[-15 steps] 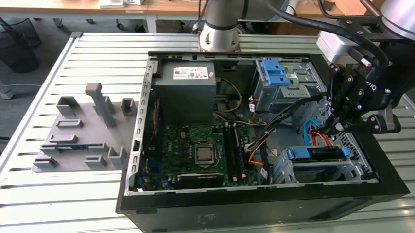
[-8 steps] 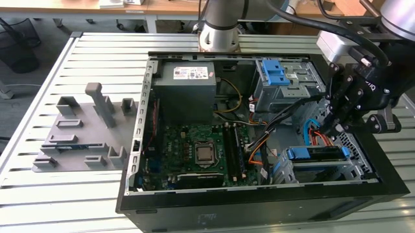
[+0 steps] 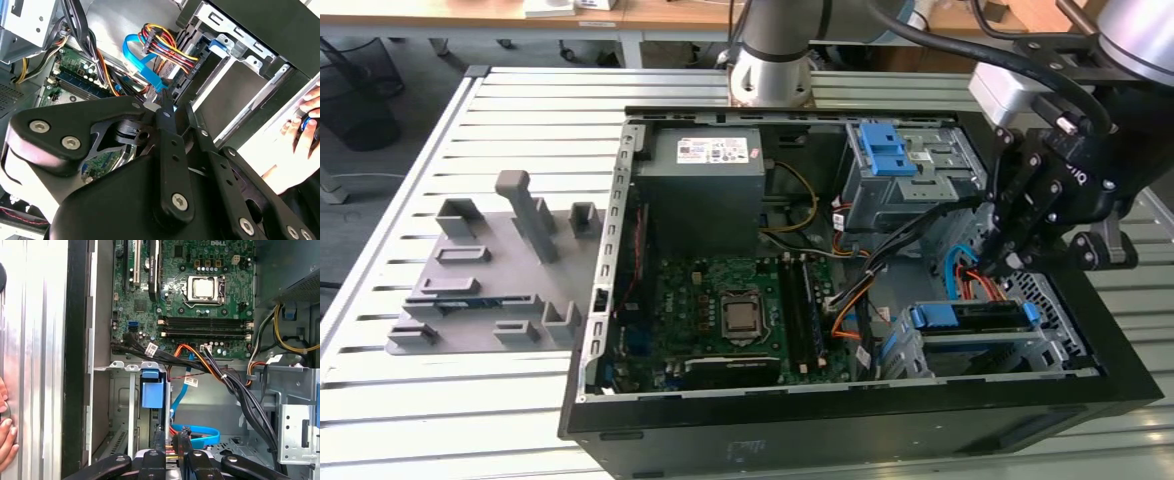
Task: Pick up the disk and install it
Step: 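Insert the second disk wire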
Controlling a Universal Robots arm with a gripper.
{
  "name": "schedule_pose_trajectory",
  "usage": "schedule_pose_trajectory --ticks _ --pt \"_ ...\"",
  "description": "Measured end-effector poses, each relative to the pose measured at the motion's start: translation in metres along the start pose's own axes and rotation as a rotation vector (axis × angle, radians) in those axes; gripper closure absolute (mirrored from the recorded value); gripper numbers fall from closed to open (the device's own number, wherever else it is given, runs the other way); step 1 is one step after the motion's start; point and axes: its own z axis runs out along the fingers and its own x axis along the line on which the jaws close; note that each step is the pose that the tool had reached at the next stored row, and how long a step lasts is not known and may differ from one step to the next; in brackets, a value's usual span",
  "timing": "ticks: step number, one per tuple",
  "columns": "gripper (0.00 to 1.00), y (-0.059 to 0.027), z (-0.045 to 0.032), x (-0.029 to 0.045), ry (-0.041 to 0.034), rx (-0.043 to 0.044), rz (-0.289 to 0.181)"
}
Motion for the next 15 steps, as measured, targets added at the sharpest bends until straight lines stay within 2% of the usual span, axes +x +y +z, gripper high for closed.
schedule_pose_trajectory --ticks 15 --pt "0.75 -0.0018 0.0051 -0.0076 -0.0021 -0.0131 0.000"
